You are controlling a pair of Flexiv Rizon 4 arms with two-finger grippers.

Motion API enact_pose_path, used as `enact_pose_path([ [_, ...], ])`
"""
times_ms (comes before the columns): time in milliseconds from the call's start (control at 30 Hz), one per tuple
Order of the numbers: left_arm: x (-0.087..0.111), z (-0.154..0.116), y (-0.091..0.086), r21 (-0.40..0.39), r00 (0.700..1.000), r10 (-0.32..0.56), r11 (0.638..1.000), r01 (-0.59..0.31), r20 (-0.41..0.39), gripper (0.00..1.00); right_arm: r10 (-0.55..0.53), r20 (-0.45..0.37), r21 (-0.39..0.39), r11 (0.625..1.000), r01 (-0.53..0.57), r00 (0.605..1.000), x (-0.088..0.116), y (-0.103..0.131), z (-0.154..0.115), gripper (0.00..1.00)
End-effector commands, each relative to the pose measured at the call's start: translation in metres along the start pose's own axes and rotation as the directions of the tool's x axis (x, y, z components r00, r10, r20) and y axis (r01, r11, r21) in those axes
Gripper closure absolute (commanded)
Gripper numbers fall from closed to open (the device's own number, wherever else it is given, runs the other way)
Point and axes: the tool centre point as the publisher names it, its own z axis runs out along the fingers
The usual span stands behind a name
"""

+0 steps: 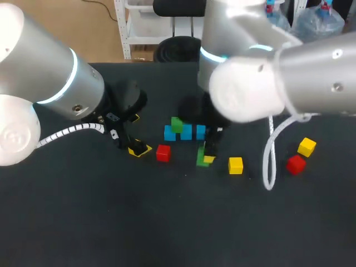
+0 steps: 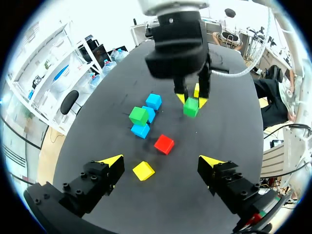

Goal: Place the blue cubes, place green cubes on the blue cubes, place the yellow cubes on the green cubes, then place the red cubes on the yellow cubes, and place purple cube on the red cubes.

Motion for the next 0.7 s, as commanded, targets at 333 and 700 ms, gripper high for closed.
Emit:
enact_pose_path([
  [333,-0.001,0.000,0.001,0.000,1.000,-0.001,1.000,0.001,-0.003,0.00,-0.201,0.001,0.077,0.977,0.200,0.980,0.007,-0.023,-0.050,1.00],
  [700,-0.001,0.000,0.001,0.000,1.000,-0.001,1.000,0.001,-0.003,0.00,-0.213,-0.003,0.131,0.969,0.212,0.977,0.011,-0.047,-0.060,1.00],
])
